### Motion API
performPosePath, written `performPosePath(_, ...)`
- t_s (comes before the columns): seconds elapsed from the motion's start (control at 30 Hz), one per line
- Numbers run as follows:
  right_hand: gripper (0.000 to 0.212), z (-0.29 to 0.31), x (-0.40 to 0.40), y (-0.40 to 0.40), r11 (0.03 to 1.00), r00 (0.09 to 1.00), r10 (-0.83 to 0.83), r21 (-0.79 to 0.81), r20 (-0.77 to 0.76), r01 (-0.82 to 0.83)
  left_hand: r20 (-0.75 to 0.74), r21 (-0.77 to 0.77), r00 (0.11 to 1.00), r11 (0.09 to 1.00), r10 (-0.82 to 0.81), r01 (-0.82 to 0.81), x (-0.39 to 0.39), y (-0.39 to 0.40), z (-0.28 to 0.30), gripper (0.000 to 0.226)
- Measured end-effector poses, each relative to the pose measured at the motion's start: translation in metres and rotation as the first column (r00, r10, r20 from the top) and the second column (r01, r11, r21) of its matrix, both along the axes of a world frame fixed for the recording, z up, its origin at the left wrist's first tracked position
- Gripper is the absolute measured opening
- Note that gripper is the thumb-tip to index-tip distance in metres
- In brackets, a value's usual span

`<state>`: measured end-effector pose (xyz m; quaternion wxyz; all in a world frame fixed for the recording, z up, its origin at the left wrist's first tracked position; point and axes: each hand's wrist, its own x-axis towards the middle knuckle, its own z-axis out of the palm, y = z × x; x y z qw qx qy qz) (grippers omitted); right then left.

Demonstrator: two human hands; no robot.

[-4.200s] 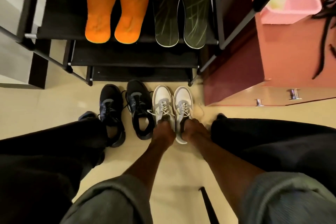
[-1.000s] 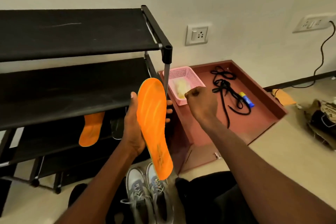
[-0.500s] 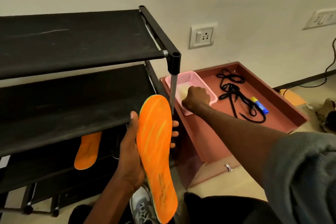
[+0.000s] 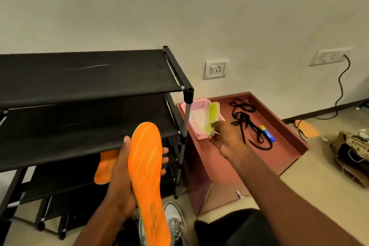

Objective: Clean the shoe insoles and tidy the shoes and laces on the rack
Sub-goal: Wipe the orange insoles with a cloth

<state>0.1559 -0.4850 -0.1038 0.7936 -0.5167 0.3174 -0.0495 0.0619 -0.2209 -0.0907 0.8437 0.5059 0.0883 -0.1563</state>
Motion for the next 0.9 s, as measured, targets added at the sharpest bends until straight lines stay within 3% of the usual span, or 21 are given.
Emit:
performPosePath(0.23, 0.029, 0.001, -0.115, 0.090, 0.870, 0.924, 0.376, 0.316, 0.073, -0.379, -0.107, 0.034, 0.986, 0.992, 0.125, -0.122, -0.075, 0.057, 0.013, 0.079)
performPosePath(0.33, 0.022, -0.004, -0.125, 0.124, 0.808, 0.859, 0.510, 0.318, 0.043, -0.496, -0.185, 0.097, 0.968, 0.984, 0.168, -0.152, -0.079, 0.075, 0.007, 0.081)
performPosePath(0.47, 0.022, -0.008, -0.109, 0.150, 0.758, 0.799, 0.598, 0.280, 0.062, -0.589, -0.165, 0.109, 0.962, 0.973, 0.218, -0.202, -0.052, 0.080, -0.003, 0.077)
performPosePath(0.57, 0.022, -0.015, -0.095, 0.158, 0.754, 0.769, 0.630, 0.152, 0.106, -0.639, -0.124, 0.103, 0.971, 0.976, 0.203, -0.191, -0.028, 0.078, -0.017, 0.072)
performPosePath(0.67, 0.017, -0.021, -0.078, 0.160, 0.752, 0.747, 0.659, -0.099, 0.084, -0.652, -0.128, 0.100, 0.975, 0.980, 0.183, -0.171, -0.013, 0.078, -0.032, 0.067)
performPosePath(0.77, 0.019, -0.030, -0.068, 0.155, 0.730, 0.772, 0.629, -0.414, 0.096, -0.544, -0.139, 0.084, 0.981, 0.989, 0.132, -0.121, -0.006, 0.081, -0.044, 0.067)
performPosePath(0.9, 0.029, -0.040, -0.075, 0.152, 0.605, 0.793, 0.592, -0.728, 0.142, -0.322, -0.184, 0.031, 0.977, 0.994, 0.109, -0.105, 0.000, 0.079, -0.050, 0.068)
